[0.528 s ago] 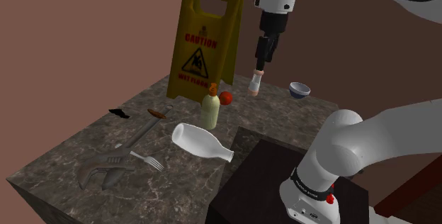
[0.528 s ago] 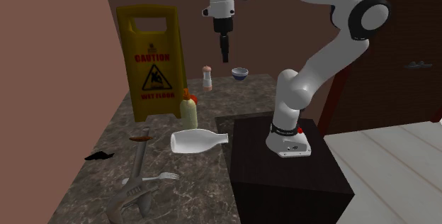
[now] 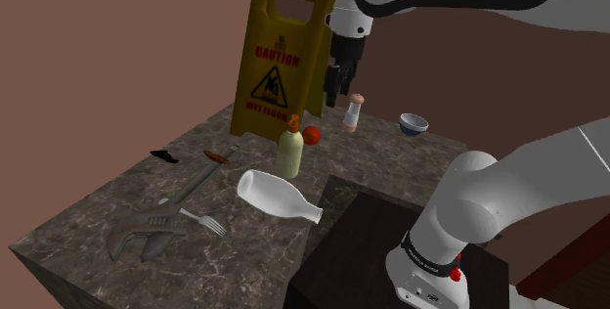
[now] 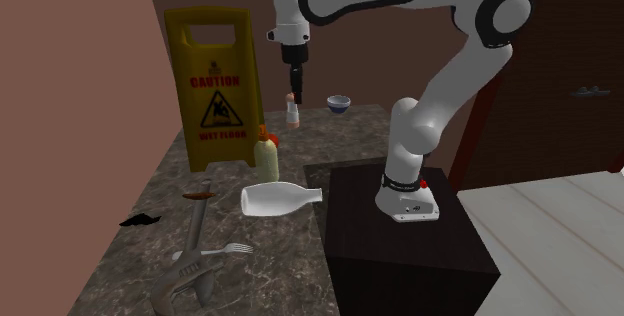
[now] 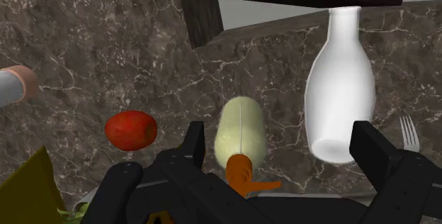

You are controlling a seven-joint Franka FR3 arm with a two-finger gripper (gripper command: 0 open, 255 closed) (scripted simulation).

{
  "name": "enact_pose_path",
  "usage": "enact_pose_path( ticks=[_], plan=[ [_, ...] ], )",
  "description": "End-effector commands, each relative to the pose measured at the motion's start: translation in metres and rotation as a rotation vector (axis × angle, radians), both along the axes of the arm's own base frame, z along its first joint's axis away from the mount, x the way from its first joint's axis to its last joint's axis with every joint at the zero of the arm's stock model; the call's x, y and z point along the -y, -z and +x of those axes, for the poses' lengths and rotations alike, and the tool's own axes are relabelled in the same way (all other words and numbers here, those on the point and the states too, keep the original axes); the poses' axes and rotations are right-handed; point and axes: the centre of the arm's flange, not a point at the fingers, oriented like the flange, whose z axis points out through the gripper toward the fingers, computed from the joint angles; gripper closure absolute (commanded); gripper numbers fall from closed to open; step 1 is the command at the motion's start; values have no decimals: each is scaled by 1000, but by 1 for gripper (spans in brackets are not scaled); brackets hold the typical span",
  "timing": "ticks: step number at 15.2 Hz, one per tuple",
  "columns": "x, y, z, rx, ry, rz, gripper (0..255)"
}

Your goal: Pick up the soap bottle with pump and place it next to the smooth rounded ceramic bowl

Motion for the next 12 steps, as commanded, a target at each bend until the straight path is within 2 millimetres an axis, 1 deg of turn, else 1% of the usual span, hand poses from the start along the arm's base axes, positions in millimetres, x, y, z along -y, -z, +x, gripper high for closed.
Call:
enact_pose_path(
  ticks=[1, 10, 11, 12],
  plan=[
    [-1, 15, 22, 12, -3, -2, 0],
    [-10, 83, 113, 53, -16, -9, 0],
    [-11, 86, 118, 55, -17, -10, 0],
    [-10, 91, 118, 55, -17, -10, 0]
  ],
)
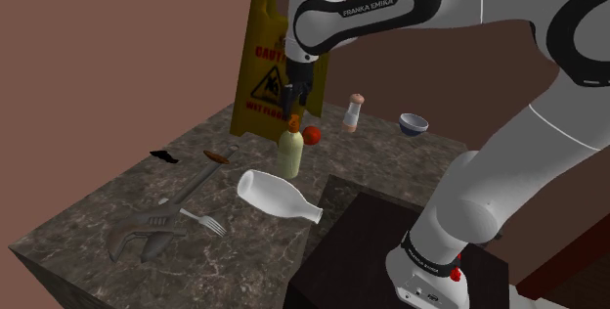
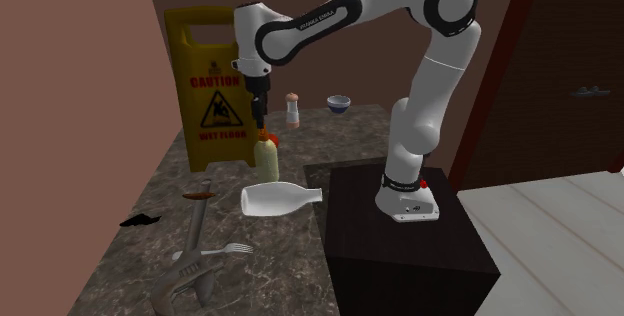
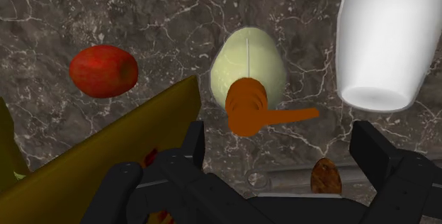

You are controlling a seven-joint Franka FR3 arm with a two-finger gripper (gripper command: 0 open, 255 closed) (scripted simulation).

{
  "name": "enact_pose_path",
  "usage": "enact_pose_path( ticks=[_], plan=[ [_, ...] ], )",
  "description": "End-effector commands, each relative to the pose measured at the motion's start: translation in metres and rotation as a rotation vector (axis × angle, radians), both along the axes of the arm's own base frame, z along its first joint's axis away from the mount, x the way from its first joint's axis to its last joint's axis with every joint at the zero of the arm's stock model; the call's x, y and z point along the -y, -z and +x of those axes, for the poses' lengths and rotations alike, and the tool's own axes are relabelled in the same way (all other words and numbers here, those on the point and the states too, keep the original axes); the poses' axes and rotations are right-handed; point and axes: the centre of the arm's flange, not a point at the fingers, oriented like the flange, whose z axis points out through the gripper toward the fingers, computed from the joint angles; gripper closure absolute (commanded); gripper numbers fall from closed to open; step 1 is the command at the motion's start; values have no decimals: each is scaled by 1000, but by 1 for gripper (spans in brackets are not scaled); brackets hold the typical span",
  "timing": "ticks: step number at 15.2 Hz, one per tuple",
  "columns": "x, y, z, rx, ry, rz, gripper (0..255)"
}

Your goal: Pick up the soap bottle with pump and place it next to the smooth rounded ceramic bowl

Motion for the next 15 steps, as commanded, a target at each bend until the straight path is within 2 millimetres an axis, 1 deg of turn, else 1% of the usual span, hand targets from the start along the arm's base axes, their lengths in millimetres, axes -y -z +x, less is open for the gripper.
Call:
enact_pose_path(
  ticks=[1, 5, 6, 14, 15],
  plan=[
    [-1, 11, 3, 3, -1, 0, 0],
    [0, 32, 3, 3, -1, 0, 0],
    [0, 40, 3, 3, -1, 0, 0],
    [0, 40, 3, 3, -1, 0, 0],
    [0, 40, 3, 3, -1, 0, 255]
  ],
)
